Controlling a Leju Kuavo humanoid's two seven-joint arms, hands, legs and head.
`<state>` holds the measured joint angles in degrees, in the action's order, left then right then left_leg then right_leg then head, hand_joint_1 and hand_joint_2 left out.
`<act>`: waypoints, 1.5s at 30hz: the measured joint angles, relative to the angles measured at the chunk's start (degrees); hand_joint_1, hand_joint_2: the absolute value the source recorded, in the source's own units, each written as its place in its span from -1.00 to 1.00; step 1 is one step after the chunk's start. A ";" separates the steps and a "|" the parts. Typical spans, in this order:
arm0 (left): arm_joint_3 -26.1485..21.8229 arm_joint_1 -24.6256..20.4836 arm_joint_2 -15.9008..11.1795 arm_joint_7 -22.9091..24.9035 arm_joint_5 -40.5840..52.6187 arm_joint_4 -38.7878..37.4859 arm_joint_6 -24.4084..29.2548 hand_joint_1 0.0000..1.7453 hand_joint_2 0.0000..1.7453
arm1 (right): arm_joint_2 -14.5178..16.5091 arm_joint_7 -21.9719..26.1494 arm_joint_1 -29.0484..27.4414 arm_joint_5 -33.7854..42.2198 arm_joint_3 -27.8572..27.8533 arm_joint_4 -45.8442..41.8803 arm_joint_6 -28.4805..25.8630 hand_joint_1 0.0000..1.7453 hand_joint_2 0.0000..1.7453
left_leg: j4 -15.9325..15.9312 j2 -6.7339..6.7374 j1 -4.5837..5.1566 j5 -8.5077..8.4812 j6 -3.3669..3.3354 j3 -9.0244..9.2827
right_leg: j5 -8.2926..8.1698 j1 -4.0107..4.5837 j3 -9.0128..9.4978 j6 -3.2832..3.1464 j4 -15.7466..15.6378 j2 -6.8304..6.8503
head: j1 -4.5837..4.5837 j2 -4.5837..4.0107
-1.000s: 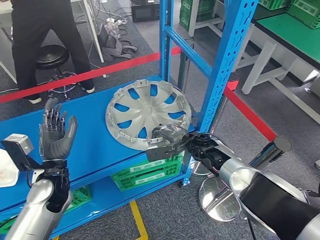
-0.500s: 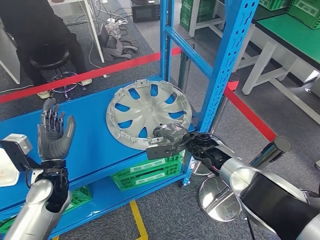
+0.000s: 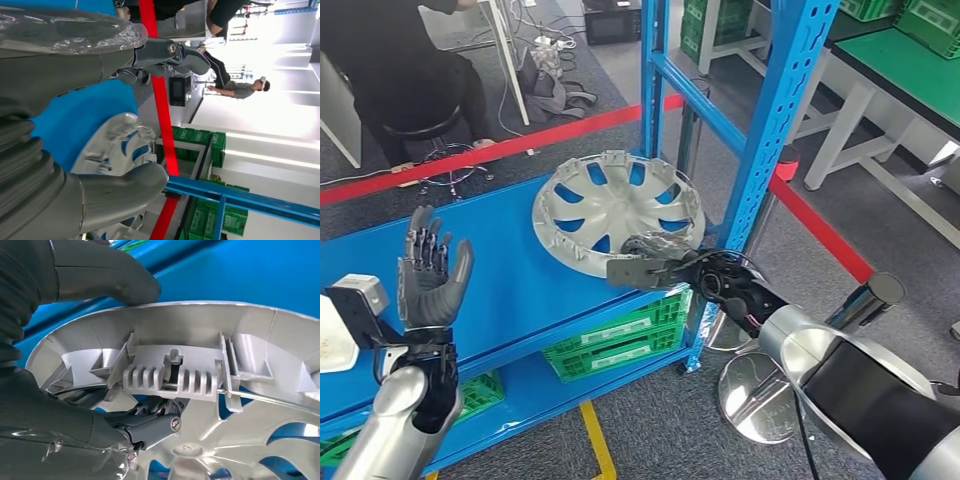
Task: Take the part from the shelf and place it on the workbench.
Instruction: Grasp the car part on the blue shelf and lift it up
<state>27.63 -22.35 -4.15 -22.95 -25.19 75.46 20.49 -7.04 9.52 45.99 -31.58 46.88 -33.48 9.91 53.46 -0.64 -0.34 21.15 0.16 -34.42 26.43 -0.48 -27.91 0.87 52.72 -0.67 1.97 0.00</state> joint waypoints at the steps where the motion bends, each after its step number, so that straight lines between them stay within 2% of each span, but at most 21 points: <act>1: 0.00 0.07 -0.03 0.04 0.01 0.07 0.03 -1.00 1.00 | -0.01 -0.21 0.01 0.52 -0.31 -0.64 0.19 1.00 1.00 | 0.00 0.00 0.00 0.00 0.00 0.00 | 0.00 0.00 -0.01 0.00 0.00 0.00 | 0.01 0.00; 6: 0.00 0.55 -0.17 0.05 0.16 0.22 0.39 -1.00 1.00 | -0.10 -1.34 -0.16 4.64 -1.73 -4.30 1.20 1.00 1.00 | 0.00 0.02 0.02 0.02 0.01 -0.01 | 0.00 -0.02 -0.01 0.00 0.00 -0.01 | 0.01 0.00; 12: 0.00 2.21 -0.15 -0.92 1.05 0.39 -0.26 -1.00 1.00 | -0.34 -6.14 -0.94 13.49 -3.85 -12.18 1.61 1.00 1.00 | 0.00 0.05 0.00 0.06 0.07 -0.02 | 0.02 0.00 -0.07 0.00 0.01 -0.03 | -0.07 0.00; 16: 0.00 2.82 -0.06 -1.16 1.52 0.39 -0.84 -1.00 1.00 | -0.79 -7.40 -1.86 15.97 -5.10 -16.35 1.26 1.00 1.00 | -0.01 0.12 -0.01 0.10 0.14 -0.03 | 0.03 0.01 -0.10 0.00 0.02 -0.14 | -0.08 0.00; 21: 0.00 3.11 0.20 -1.43 2.28 0.39 -1.54 -1.00 1.00 | -1.19 -6.54 -3.04 17.91 -6.45 -20.52 -0.96 1.00 1.00 | -0.01 0.19 -0.01 0.13 0.18 -0.09 | 0.03 0.02 -0.18 0.00 0.02 -0.25 | -0.09 0.00; 31: 0.00 4.48 1.02 -2.38 4.13 0.39 -1.46 -1.00 1.00 | -0.72 -1.31 -1.63 21.71 -9.28 -28.15 -6.00 1.00 1.00 | -0.02 0.16 -0.02 0.13 0.18 -0.24 | 0.04 0.04 -0.27 0.00 0.04 -0.20 | -0.08 0.00; 45: 0.00 5.39 2.35 -2.60 5.84 0.15 -3.66 -1.00 1.00 | -0.55 -1.95 -3.40 25.98 -12.44 -39.53 -9.90 1.00 1.00 | -0.01 0.14 -0.02 0.13 0.18 -0.37 | 0.05 0.02 -0.43 0.00 0.04 -0.17 | -0.05 0.00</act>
<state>27.63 -16.96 -1.81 -25.55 -19.35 75.60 16.83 -7.58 7.57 42.59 -5.60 34.44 -73.01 0.01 53.45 -0.50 -0.35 21.28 0.34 -34.79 26.48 -0.47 -28.34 0.87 52.76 -0.84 1.92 0.00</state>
